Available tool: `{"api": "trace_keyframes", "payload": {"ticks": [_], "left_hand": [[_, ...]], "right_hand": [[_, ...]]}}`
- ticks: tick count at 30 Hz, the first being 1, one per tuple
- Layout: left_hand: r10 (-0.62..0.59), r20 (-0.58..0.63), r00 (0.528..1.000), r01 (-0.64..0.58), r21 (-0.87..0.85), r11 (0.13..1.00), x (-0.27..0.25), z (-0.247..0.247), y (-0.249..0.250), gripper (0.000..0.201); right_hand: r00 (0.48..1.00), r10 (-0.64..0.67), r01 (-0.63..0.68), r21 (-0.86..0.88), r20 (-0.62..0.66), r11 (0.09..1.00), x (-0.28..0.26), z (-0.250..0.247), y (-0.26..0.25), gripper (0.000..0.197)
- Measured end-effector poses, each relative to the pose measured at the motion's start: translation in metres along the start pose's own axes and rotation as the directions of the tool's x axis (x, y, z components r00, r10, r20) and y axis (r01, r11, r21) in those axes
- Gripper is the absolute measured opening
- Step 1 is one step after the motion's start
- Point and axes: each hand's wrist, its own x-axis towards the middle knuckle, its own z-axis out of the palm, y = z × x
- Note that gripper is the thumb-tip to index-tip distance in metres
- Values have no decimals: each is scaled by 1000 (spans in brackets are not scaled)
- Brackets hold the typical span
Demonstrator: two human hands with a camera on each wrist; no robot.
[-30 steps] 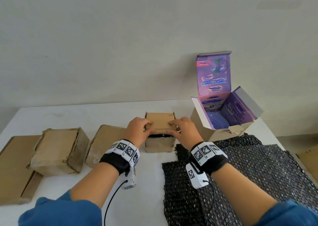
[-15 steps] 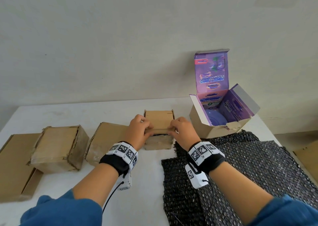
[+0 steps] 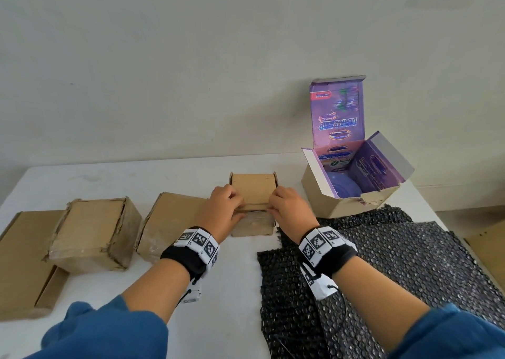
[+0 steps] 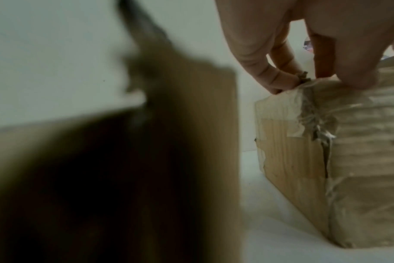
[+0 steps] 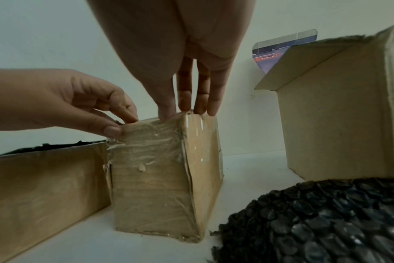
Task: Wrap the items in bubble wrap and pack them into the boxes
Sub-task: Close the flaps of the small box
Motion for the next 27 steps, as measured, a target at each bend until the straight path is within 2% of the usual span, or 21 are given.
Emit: {"api": "trace_keyframes", "payload": {"ticks": [9,12,15,18,27], "left_hand": [[17,20,1000,-18,69,997,1,-2,0,16],[-2,72,997,-2,65,998,5,-1,1,12],[-25,137,990,15,72,997,8,-2,2,11],[-47,151,987,36,76,996,8,-3,3,9],[-45,127,991,42,26,999,7,-1,3,10]], "right_hand": [[996,-35,41,-66,86,997,4,-3,3,3],[995,-65,70,-67,73,995,5,-1,4,15],[994,-88,94,-91,70,991,7,2,6,20],[992,-100,108,-111,74,988,7,3,7,23],[995,-46,52,-77,84,996,6,0,8,8]]}}
